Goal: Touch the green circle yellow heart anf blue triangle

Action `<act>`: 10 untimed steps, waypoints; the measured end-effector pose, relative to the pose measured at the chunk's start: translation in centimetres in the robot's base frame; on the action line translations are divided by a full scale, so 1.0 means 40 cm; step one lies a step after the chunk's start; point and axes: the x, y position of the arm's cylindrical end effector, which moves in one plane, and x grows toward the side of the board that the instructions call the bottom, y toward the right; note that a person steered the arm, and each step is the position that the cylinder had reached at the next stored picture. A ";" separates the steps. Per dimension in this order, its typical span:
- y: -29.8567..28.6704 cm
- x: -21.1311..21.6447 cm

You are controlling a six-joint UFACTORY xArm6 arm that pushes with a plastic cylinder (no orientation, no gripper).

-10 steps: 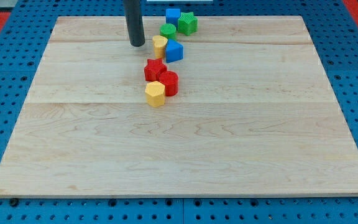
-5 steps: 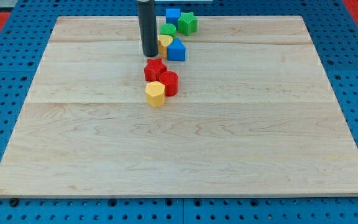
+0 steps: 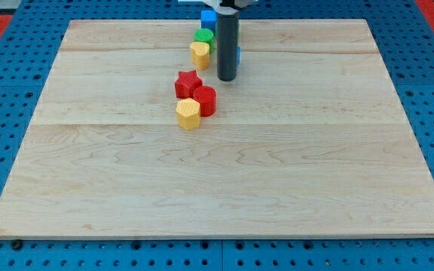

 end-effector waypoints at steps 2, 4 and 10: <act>0.166 -0.092; 0.099 -0.257; 0.119 -0.217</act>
